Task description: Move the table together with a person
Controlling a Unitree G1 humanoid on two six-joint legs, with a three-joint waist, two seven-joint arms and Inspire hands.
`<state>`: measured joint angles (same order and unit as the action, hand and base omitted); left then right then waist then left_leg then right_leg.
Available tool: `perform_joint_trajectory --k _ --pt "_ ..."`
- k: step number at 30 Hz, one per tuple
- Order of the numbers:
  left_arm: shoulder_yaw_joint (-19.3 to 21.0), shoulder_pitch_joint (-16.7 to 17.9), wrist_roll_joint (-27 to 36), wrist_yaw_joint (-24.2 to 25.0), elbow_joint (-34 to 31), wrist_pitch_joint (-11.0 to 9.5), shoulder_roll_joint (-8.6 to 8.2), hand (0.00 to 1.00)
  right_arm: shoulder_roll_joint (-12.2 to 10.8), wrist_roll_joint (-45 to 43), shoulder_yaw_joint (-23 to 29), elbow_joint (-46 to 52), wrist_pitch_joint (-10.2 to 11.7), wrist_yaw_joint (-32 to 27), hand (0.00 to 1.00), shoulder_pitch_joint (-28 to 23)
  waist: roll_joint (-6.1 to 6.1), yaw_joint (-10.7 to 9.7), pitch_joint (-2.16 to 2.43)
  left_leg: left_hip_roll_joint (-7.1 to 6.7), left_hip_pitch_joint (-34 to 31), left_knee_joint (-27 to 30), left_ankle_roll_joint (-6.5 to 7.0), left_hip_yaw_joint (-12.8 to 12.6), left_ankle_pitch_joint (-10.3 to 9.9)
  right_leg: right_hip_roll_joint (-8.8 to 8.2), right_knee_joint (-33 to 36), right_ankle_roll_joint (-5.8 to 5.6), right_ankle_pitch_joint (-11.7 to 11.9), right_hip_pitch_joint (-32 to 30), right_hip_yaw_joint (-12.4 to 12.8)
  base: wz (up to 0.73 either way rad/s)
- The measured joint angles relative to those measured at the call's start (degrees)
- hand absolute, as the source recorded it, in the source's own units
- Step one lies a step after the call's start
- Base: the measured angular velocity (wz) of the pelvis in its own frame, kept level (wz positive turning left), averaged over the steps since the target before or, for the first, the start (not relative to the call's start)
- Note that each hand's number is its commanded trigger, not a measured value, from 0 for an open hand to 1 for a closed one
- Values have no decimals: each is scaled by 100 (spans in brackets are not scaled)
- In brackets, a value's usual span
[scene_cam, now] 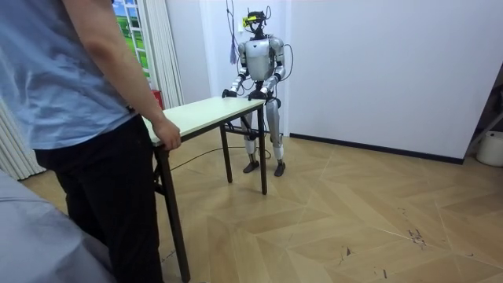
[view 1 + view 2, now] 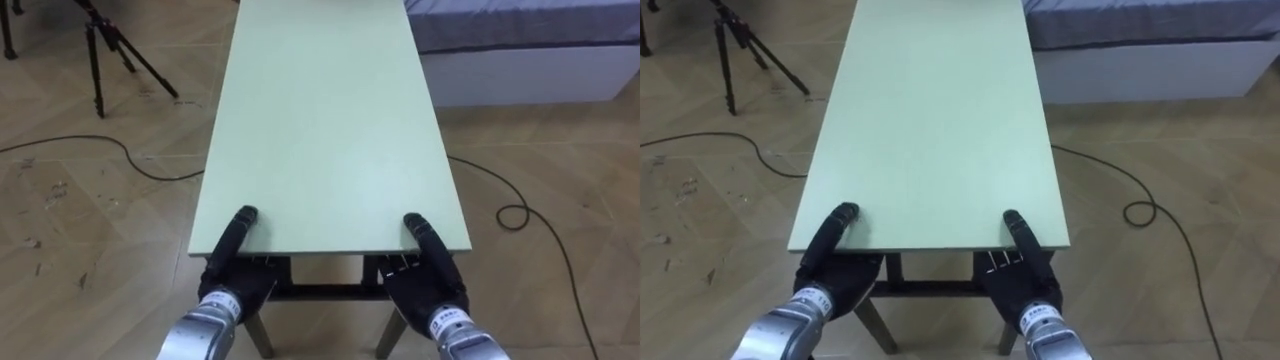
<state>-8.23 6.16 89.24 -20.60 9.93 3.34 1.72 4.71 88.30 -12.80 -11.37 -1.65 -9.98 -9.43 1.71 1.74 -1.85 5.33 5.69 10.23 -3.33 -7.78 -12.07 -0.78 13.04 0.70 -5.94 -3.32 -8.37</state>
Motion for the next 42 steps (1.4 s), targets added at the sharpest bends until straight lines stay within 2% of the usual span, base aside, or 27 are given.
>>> perform_joint_trajectory --k 17,30,36,40,42 --pt "-9 27 -239 5 8 -6 -50 100 -25 0 -7 -26 27 0 100 -1 -2 -1 1 -1 48 -68 0 13 0 6 -38 -5 -2 40 -7 0" --pt "-13 32 -587 596 -157 -140 -76 100 14 37 -3 460 48 18 100 0 19 10 19 -10 163 -70 0 10 0 -3 61 -6 7 105 13 -1" --pt "18 38 -702 635 -419 -189 -76 100 12 90 -10 765 44 -1 100 -7 27 5 30 -11 91 -70 1 -2 0 0 81 0 12 35 23 -1" --pt "-32 218 -777 646 -630 -249 -67 100 110 141 -120 980 69 15 100 -141 27 7 72 -11 91 -67 1 -5 1 2 51 -2 10 32 22 -2" --pt "-121 410 -803 755 -649 -332 -63 100 183 107 -214 1009 131 133 100 -282 27 12 142 -9 112 -74 1 1 1 5 49 -7 6 58 25 -2"
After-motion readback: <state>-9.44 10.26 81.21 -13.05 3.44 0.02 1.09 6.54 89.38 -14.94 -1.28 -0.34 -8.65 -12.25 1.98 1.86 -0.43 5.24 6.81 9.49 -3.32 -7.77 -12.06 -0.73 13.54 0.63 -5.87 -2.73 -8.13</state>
